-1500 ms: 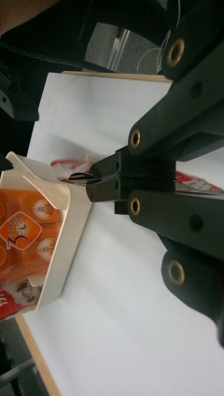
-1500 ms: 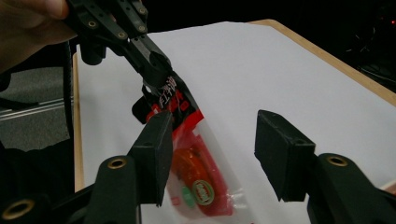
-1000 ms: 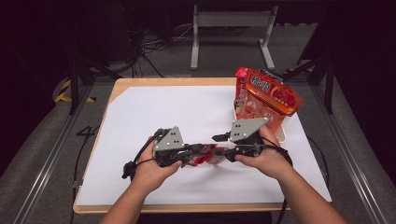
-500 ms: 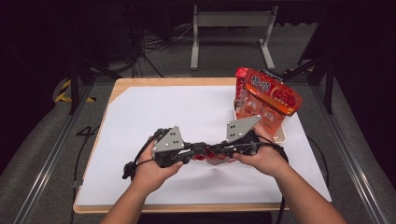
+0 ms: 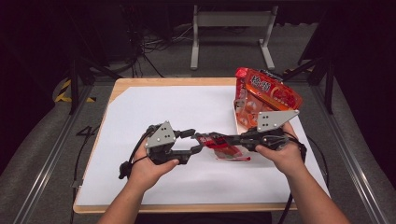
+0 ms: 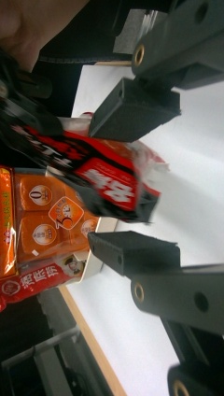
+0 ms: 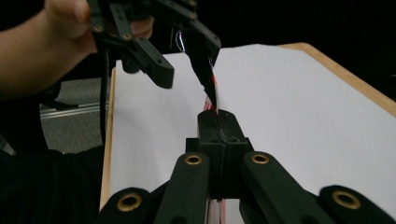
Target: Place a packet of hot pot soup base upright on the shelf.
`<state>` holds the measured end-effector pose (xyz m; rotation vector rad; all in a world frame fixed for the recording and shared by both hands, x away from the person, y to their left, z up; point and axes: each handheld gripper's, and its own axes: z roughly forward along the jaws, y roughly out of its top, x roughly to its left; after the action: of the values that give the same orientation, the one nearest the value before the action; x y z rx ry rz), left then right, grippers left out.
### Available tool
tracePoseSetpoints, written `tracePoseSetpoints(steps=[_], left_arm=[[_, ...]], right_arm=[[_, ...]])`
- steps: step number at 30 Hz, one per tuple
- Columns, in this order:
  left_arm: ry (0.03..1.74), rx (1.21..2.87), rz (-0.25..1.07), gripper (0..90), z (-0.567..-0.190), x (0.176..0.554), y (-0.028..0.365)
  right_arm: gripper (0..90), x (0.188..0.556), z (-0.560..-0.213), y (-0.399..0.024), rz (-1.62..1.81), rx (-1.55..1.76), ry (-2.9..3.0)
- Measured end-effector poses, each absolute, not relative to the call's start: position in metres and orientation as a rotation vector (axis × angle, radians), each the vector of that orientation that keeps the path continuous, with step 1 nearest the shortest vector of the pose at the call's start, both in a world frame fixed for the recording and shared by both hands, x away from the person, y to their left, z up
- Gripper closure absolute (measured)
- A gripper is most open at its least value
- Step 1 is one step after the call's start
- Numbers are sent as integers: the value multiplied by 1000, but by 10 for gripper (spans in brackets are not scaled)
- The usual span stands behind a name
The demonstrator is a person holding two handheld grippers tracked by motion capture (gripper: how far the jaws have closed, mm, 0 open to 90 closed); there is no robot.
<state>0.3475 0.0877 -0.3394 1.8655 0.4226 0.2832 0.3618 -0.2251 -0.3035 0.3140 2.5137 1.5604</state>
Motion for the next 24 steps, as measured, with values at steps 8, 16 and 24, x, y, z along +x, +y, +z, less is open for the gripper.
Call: tracePoseSetpoints(steps=[8,16,24], left_arm=[[412,1826,214,642,-355,362,83],[421,1817,272,900,-343,357,83],[422,1791,307,900,-330,365,76]], right_arm=[[900,361,-302,-234,1654,298,2453],[898,361,-300,-240,1630,331,2392],[888,358,-297,-242,1452,378,2348]])
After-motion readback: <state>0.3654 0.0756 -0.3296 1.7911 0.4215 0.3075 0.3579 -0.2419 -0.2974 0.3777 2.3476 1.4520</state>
